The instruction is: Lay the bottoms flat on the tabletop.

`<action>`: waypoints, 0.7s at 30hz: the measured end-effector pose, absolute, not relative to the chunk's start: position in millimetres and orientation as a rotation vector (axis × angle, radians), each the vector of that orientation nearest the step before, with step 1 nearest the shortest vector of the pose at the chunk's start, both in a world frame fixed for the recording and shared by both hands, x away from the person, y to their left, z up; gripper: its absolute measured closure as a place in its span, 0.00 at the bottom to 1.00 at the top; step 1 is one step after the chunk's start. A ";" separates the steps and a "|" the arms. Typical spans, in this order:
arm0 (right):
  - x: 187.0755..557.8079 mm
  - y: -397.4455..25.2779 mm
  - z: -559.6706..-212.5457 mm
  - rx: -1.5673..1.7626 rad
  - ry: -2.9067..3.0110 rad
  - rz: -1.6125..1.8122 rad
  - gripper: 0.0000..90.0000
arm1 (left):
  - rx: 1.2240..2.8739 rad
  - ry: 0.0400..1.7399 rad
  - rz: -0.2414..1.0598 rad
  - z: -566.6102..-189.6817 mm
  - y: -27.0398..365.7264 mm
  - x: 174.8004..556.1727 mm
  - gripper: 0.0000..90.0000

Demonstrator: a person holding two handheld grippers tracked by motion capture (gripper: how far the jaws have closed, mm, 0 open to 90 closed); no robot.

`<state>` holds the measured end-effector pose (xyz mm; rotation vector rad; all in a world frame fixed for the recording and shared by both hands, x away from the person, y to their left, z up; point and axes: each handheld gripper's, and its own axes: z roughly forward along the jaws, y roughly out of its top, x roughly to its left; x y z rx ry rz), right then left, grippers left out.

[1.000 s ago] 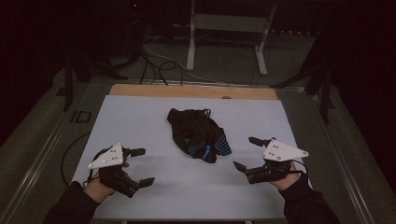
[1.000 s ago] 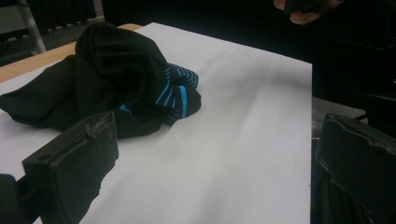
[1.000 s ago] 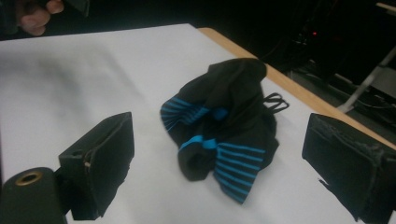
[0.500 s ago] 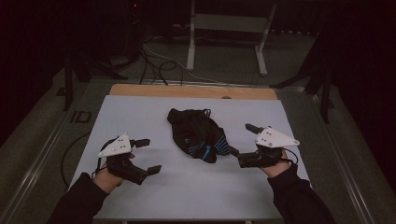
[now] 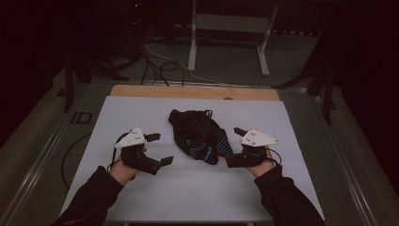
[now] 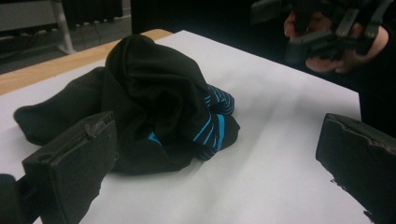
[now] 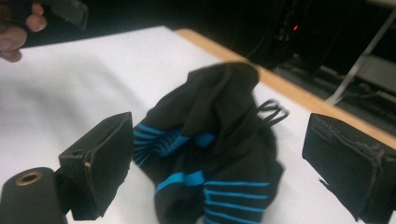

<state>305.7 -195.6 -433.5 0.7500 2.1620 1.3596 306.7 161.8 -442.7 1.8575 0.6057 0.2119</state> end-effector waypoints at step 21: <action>308.1 -162.1 -497.5 0.846 2.360 1.232 0.37 | 2.115 0.697 0.270 -488.2 119.7 342.8 0.07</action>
